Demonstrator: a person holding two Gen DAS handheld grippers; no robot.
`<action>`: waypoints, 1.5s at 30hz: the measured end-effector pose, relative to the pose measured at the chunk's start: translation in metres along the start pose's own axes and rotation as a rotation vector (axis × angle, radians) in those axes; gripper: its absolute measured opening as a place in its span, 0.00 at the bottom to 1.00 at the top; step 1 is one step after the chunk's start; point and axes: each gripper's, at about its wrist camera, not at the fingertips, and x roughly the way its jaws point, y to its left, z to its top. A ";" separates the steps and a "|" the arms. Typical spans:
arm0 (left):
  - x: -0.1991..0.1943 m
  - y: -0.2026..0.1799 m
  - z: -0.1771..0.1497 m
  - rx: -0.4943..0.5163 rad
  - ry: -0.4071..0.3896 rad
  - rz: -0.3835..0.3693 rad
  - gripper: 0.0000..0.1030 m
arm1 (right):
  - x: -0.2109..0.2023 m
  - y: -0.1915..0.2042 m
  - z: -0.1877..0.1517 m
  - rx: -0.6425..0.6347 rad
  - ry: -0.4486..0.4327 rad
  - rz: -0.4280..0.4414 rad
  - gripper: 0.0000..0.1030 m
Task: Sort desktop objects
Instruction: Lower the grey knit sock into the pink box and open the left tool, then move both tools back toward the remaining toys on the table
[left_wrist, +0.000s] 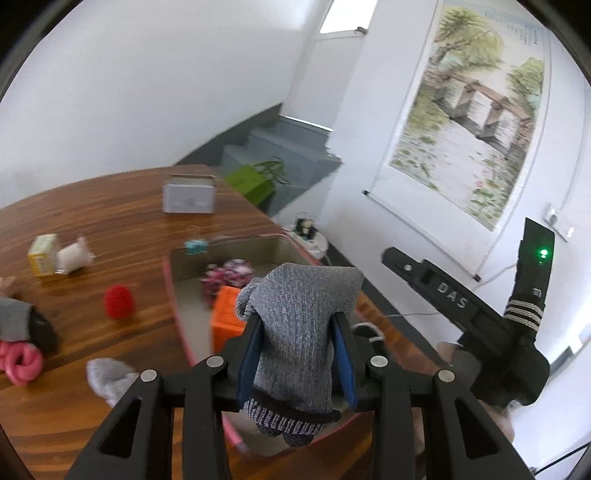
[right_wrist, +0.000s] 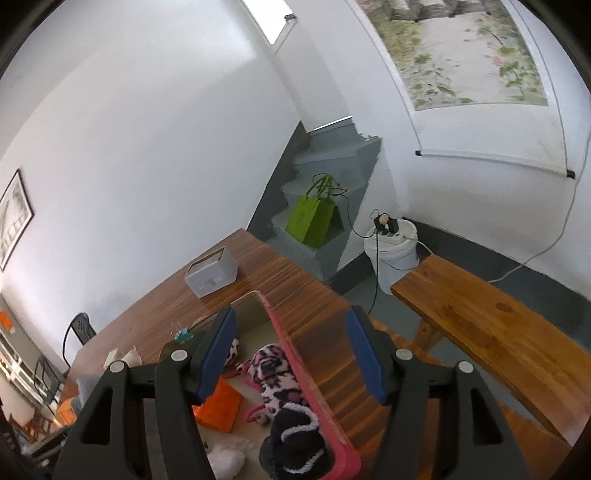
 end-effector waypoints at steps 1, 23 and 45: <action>0.003 -0.002 0.000 -0.002 0.007 -0.014 0.51 | 0.000 -0.001 0.001 0.004 -0.004 -0.005 0.65; -0.053 0.094 -0.027 -0.166 -0.090 0.217 0.55 | 0.007 0.023 -0.017 -0.123 -0.008 0.016 0.67; -0.130 0.213 -0.070 -0.331 -0.158 0.473 0.56 | -0.008 0.138 -0.067 -0.357 0.081 0.248 0.67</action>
